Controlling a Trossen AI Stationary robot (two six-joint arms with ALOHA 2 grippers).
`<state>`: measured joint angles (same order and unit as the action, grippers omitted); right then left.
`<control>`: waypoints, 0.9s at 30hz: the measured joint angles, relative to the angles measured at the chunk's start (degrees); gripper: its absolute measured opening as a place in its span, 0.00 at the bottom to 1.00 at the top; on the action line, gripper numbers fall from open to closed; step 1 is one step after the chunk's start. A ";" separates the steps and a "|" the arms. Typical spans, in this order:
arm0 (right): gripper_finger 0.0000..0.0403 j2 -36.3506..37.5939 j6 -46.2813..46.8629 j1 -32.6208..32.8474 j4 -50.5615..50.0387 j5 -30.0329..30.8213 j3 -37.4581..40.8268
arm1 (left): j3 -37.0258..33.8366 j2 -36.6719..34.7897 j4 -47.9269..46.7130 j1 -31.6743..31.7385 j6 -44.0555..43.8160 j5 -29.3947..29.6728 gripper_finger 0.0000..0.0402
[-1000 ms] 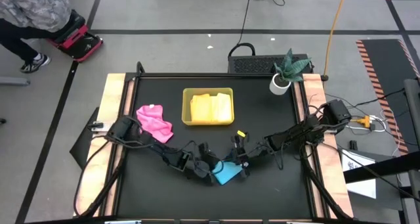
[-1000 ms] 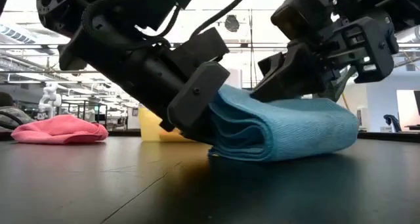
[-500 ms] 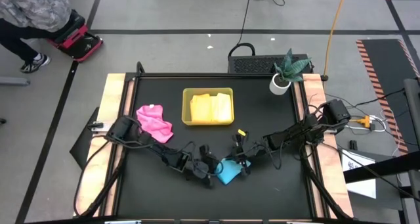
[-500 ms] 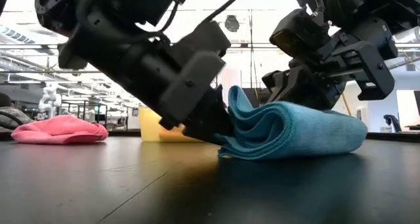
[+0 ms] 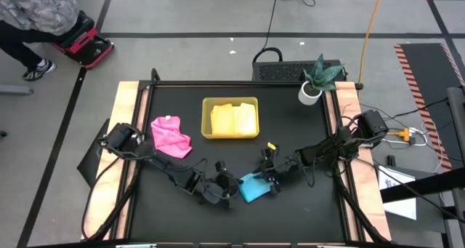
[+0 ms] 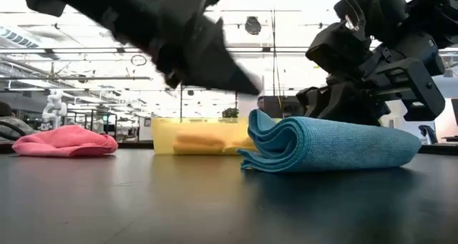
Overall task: Fold microfiber towels
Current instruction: Fold the blue microfiber cloth
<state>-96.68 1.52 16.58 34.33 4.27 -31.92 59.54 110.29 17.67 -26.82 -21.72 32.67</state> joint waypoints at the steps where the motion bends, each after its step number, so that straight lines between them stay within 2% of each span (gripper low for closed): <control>1: 0.24 0.00 -0.04 0.00 0.53 0.00 0.26 | 0.01 -0.09 1.86 -0.07 0.89 0.01 0.04; 7: 0.39 1.77 0.60 0.00 0.84 0.03 0.48 | 0.05 1.79 9.18 0.58 3.88 0.20 0.02; 13: 0.40 8.70 5.09 0.00 -5.19 0.08 0.48 | 0.03 6.50 9.67 3.03 -0.44 -2.57 0.03; 18: 0.33 12.50 8.48 0.07 -8.05 0.11 1.77 | 0.03 6.78 5.70 3.71 -4.59 -4.53 0.01; 22: 0.20 11.32 11.66 0.04 -8.09 0.35 5.08 | 0.03 6.78 5.92 3.64 -4.93 -4.52 0.05; 27: 0.03 8.67 13.25 0.95 1.53 2.66 11.42 | 0.03 6.78 4.31 3.60 -5.02 -4.50 0.02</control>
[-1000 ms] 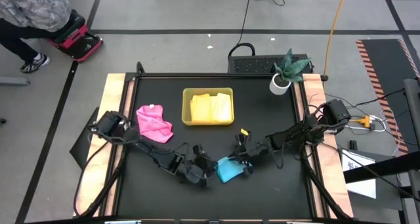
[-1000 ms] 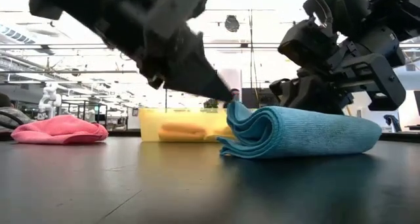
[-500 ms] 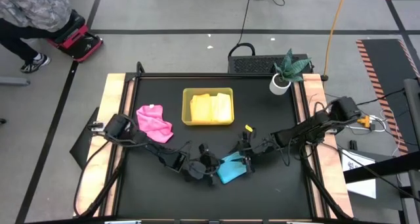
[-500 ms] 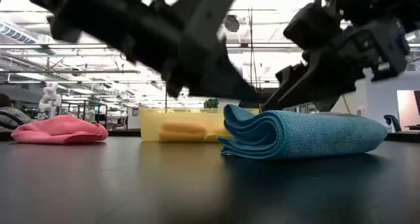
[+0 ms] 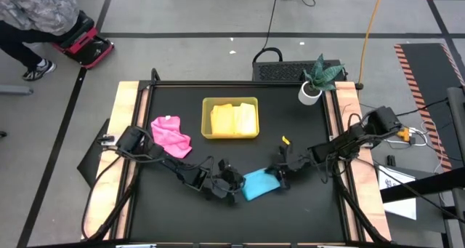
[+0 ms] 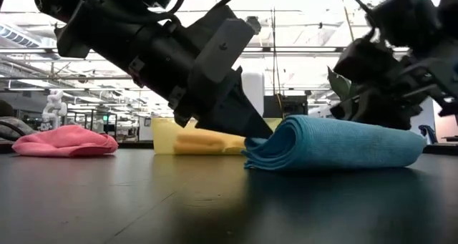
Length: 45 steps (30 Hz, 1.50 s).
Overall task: Fold microfiber towels
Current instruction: Fold the blue microfiber cloth
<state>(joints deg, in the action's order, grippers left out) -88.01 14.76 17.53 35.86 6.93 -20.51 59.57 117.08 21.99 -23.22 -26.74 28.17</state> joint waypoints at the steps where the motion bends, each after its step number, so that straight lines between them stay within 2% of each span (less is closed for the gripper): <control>1: 0.01 -0.01 0.03 0.38 1.80 0.67 1.10 | 0.00 0.00 -0.03 0.00 0.00 -0.10 0.01; 7: 0.05 1.89 -0.44 2.66 10.46 0.63 4.17 | 0.00 -0.77 -0.98 -1.16 0.97 -0.98 0.03; 11: 0.05 5.51 -0.80 4.86 10.77 0.62 4.56 | 0.48 -3.51 -0.45 -2.64 2.57 0.51 0.02; 17: 0.05 7.98 -0.87 8.24 10.52 0.99 4.53 | 0.52 -2.68 10.61 -2.98 10.61 -1.16 0.03; 20: 0.05 6.64 -0.89 8.90 10.52 4.63 4.54 | 0.45 -0.45 10.68 -2.06 10.34 -2.35 0.04; 26: 0.05 3.87 -2.03 8.41 8.58 12.66 4.56 | 0.42 2.81 9.16 -0.26 3.95 -4.44 0.01; 30: 0.06 2.03 -1.30 8.03 9.12 14.18 4.54 | 0.42 2.27 11.21 -0.46 3.97 -5.23 0.03; 36: 0.19 3.67 -1.01 7.92 8.80 14.19 4.56 | 0.42 2.01 18.84 -1.09 7.32 -8.83 0.02; 42: 0.36 9.64 -1.75 8.05 6.54 14.17 4.56 | 0.46 2.05 20.33 -0.97 7.60 -8.78 0.03; 45: 0.40 12.72 -0.62 8.12 4.51 13.34 4.56 | 0.48 2.49 21.00 -0.87 8.21 -8.77 0.03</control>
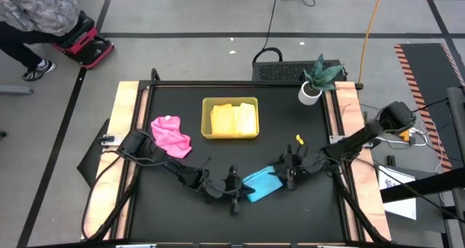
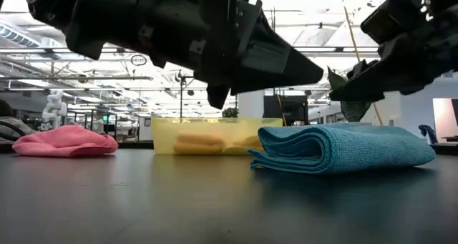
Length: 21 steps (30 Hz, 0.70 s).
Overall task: Fold microfiber towels
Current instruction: Fold the blue microfiber cloth
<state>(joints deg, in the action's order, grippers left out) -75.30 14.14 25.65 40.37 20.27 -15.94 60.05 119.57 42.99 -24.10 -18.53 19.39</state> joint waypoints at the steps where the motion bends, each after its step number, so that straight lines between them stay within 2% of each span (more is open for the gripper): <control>1: 0.40 0.69 -0.03 0.06 -0.89 -1.54 0.00 | -0.01 0.16 0.10 0.00 0.91 0.01 0.02; 5: 0.35 0.64 -0.10 0.44 -4.05 -10.92 0.00 | 0.16 1.37 0.40 0.66 1.44 0.14 0.01; 8: 0.27 -2.03 0.08 0.20 -4.09 -9.63 -0.02 | 0.15 2.36 -0.96 1.36 -1.74 0.15 0.03; 15: 0.03 -10.36 1.52 -0.94 -2.40 -8.45 -0.07 | 0.15 2.36 -12.87 1.57 -9.20 0.42 0.01; 17: 0.01 -11.26 1.24 -0.80 -1.90 -8.49 -0.06 | 0.20 2.32 -13.56 1.57 -10.11 0.39 0.02; 21: 0.04 -9.57 1.15 -0.56 -1.39 -8.40 0.00 | 0.15 0.41 -15.07 1.07 -10.16 0.16 0.04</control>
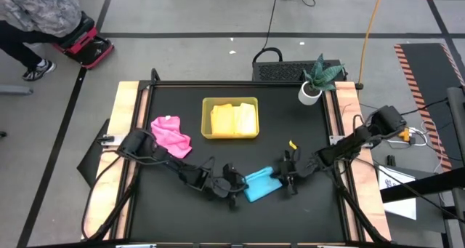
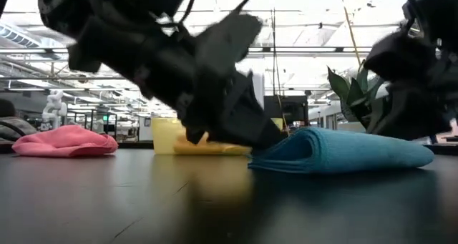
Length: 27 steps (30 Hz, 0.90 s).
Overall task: Fold microfiber towels
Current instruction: Fold the blue microfiber cloth
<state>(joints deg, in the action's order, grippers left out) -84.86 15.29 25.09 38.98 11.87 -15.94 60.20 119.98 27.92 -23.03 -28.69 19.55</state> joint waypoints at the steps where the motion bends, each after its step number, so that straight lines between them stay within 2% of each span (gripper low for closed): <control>1: 0.04 0.90 0.02 0.11 0.57 -0.01 -0.01 | 0.00 -0.61 -0.03 -0.39 0.03 -0.01 0.04; 6: 0.04 4.85 0.92 1.19 2.11 -0.01 -0.02 | 0.09 -3.38 1.98 -2.24 2.96 2.56 0.01; 9: 0.05 4.92 0.23 1.69 3.55 0.07 -0.02 | 0.07 -3.47 4.91 -2.26 5.58 4.38 0.02; 12: 0.09 4.90 0.19 1.66 2.65 0.53 -0.02 | 0.07 -3.47 5.13 -1.81 6.33 4.80 0.04; 16: 0.16 3.98 0.50 1.64 1.00 5.13 -0.02 | 0.07 -2.99 5.60 -1.36 7.98 6.21 0.04; 21: 0.25 -0.90 0.65 0.82 1.46 7.22 -0.04 | 0.07 -2.93 -0.21 -0.45 6.64 6.44 0.01; 27: 0.26 -4.69 3.24 -0.87 3.21 7.55 -0.07 | 0.07 -2.86 -8.78 0.55 -0.06 8.68 0.04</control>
<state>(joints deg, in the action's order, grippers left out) -89.56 18.53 24.22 42.19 19.42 -16.01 60.27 117.12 19.14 -22.48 -28.74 28.24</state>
